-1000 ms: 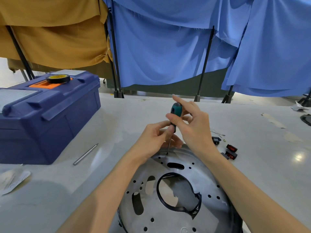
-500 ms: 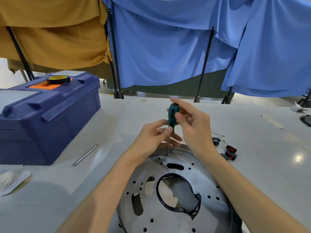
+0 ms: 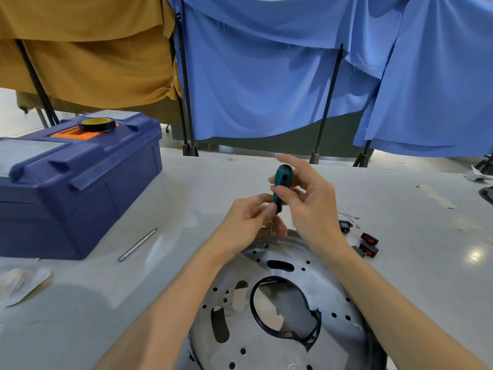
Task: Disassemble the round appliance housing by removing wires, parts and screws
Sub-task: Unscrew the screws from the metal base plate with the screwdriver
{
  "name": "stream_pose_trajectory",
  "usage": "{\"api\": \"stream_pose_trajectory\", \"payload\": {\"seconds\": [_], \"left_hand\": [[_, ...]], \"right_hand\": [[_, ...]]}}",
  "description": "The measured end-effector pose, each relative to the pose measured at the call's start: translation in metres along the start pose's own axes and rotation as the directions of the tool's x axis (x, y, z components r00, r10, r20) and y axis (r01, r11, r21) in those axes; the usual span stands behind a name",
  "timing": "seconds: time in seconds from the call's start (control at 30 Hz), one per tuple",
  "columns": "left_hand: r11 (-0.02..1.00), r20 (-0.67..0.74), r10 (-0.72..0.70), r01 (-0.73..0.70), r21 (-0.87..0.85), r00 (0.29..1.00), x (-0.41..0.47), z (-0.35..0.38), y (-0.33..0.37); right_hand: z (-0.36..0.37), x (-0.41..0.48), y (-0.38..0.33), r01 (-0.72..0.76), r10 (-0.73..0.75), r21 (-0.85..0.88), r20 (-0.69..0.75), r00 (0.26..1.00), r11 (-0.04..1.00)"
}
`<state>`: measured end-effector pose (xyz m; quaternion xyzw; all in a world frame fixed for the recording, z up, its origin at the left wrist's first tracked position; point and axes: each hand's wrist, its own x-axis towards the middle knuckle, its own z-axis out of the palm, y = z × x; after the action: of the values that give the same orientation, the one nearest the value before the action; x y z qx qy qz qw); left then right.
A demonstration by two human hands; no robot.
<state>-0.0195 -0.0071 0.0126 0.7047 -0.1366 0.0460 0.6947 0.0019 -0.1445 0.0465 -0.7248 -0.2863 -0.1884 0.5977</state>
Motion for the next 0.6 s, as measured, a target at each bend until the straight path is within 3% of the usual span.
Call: {"api": "stream_pose_trajectory", "payload": {"seconds": [0.13, 0.23, 0.33, 0.5, 0.6], "left_hand": [[0.998, -0.014, -0.023, 0.024, 0.054, 1.0, 0.001, -0.0006, 0.0], [0.993, -0.006, -0.033, 0.033, 0.112, 0.999, 0.0016, -0.0009, -0.0003], [0.998, 0.027, -0.016, 0.014, 0.059, 1.0, 0.0003, 0.0002, -0.0006], [0.998, 0.027, -0.037, 0.035, 0.053, 0.999, 0.0016, 0.0017, -0.0022], [0.998, 0.005, -0.024, 0.023, 0.051, 1.0, 0.0016, 0.0013, -0.002]], "right_hand": [[0.003, -0.0023, -0.0022, 0.014, -0.015, 0.011, 0.072, 0.997, 1.0], [0.0054, -0.0011, -0.0027, 0.04, -0.039, -0.063, 0.025, 0.999, 0.997], [0.002, 0.0007, -0.0019, 0.024, -0.024, -0.049, -0.001, 1.0, 0.999], [0.002, -0.0012, -0.0041, -0.026, 0.02, 0.074, 0.08, 0.997, 0.997], [0.0051, -0.0018, -0.0077, -0.001, -0.001, 0.046, 0.042, 0.999, 0.999]]}}
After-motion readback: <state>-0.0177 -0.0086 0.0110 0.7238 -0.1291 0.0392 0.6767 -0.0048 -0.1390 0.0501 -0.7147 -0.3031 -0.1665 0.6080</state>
